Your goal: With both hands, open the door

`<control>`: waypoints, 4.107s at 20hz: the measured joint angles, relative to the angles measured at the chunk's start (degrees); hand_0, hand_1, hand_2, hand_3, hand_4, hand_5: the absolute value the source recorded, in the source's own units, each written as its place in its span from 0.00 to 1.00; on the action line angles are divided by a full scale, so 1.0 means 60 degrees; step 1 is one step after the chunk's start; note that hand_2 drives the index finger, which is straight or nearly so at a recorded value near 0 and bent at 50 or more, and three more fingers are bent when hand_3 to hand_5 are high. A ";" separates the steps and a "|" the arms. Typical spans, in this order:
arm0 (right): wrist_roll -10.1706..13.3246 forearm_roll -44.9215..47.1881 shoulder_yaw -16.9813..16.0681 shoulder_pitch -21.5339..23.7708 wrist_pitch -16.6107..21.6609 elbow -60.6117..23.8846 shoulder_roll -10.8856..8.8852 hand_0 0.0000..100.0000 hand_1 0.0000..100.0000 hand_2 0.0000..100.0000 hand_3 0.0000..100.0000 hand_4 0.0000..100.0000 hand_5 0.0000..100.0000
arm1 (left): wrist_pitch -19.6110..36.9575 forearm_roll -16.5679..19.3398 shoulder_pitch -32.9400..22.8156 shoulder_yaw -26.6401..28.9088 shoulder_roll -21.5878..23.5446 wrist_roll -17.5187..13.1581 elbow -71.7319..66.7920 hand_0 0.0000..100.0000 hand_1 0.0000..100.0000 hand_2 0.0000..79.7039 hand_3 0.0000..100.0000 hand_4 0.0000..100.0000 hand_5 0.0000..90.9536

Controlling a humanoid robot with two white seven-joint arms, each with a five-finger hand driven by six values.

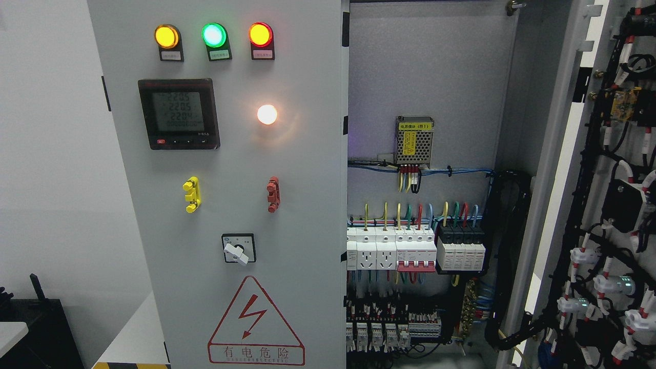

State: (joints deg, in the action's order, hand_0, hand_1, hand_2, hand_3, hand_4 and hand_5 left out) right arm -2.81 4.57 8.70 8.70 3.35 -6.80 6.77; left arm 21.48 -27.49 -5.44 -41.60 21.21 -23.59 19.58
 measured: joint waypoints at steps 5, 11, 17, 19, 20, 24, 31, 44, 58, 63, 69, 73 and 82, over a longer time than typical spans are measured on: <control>0.0000 0.0000 0.0000 0.0000 0.0000 -0.0001 0.0000 0.00 0.00 0.00 0.00 0.00 0.00 | -0.0031 0.0308 0.0050 0.0740 -0.0855 0.0020 -0.0962 0.00 0.00 0.00 0.00 0.04 0.00; 0.0000 0.0000 0.0000 0.0000 0.0000 0.0000 0.0000 0.00 0.00 0.00 0.00 0.00 0.00 | -0.0046 0.0461 0.0070 0.1431 -0.1704 0.0059 -0.1927 0.00 0.00 0.00 0.00 0.04 0.00; 0.0000 0.0000 0.0000 0.0000 0.0000 -0.0001 0.0000 0.00 0.00 0.00 0.00 0.00 0.00 | -0.0073 0.0510 0.0072 0.1901 -0.2442 0.0098 -0.2495 0.00 0.00 0.00 0.00 0.04 0.00; 0.0000 0.0000 0.0000 0.0000 0.0000 -0.0003 0.0000 0.00 0.00 0.00 0.00 0.00 0.00 | -0.0082 0.0537 0.0076 0.2046 -0.2618 0.0099 -0.2622 0.00 0.00 0.00 0.00 0.04 0.00; 0.0000 0.0000 0.0000 0.0000 0.0000 -0.0004 0.0000 0.00 0.00 0.00 0.00 0.00 0.00 | -0.0088 0.0616 0.0091 0.2157 -0.2700 0.0099 -0.2693 0.00 0.00 0.00 0.00 0.04 0.00; 0.0000 0.0003 0.0000 0.0000 0.0000 -0.0005 0.0000 0.00 0.00 0.00 0.00 0.00 0.00 | -0.0091 0.1725 0.0208 0.2898 -0.2953 0.0099 -0.2990 0.00 0.00 0.00 0.00 0.04 0.00; 0.0000 0.0002 0.0000 0.0000 0.0000 -0.0006 0.0000 0.00 0.00 0.00 0.00 0.00 0.00 | -0.0208 0.3324 0.0304 0.4605 -0.3227 0.0203 -0.3240 0.00 0.00 0.00 0.00 0.04 0.00; 0.0000 0.0004 0.0000 0.0000 0.0000 -0.0005 0.0000 0.00 0.00 0.00 0.00 0.00 0.00 | -0.1984 0.5491 0.0332 0.8010 -0.3441 0.0816 -0.3255 0.00 0.00 0.00 0.00 0.04 0.00; 0.0000 0.0027 -0.0004 0.0000 0.0000 -0.0001 0.0000 0.00 0.00 0.00 0.00 0.00 0.00 | -0.2103 0.6652 0.0298 0.9662 -0.3506 0.0835 -0.3433 0.00 0.00 0.00 0.00 0.04 0.00; 0.0000 0.0027 -0.0007 0.0005 0.0000 -0.0005 0.0000 0.00 0.00 0.00 0.00 0.00 0.00 | -0.2113 0.6695 0.0294 0.9883 -0.3517 0.0812 -0.3497 0.00 0.00 0.00 0.00 0.04 0.00; 0.0000 0.0030 -0.0006 0.0052 0.0000 -0.0006 -0.0002 0.00 0.00 0.00 0.00 0.00 0.00 | -0.2272 0.6717 0.0292 1.0014 -0.3523 0.0836 -0.3498 0.00 0.00 0.00 0.00 0.04 0.00; 0.0000 0.0033 -0.0009 0.0092 0.0000 -0.0045 -0.0008 0.00 0.00 0.00 0.00 0.00 0.00 | -0.2287 0.6736 0.0292 0.9912 -0.3527 0.0852 -0.3426 0.00 0.00 0.00 0.00 0.04 0.00; -0.0016 0.0024 -0.0013 0.1327 -0.0023 -0.1736 -0.0213 0.00 0.00 0.00 0.00 0.00 0.00 | -0.2252 0.6712 0.0286 0.9206 -0.3532 0.0889 -0.3335 0.00 0.00 0.00 0.00 0.04 0.00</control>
State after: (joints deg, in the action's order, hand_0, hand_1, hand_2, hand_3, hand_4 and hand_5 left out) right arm -2.90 4.72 8.63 16.66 3.21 -17.22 5.49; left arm 7.97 12.78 -3.72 13.64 0.02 -18.26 -0.43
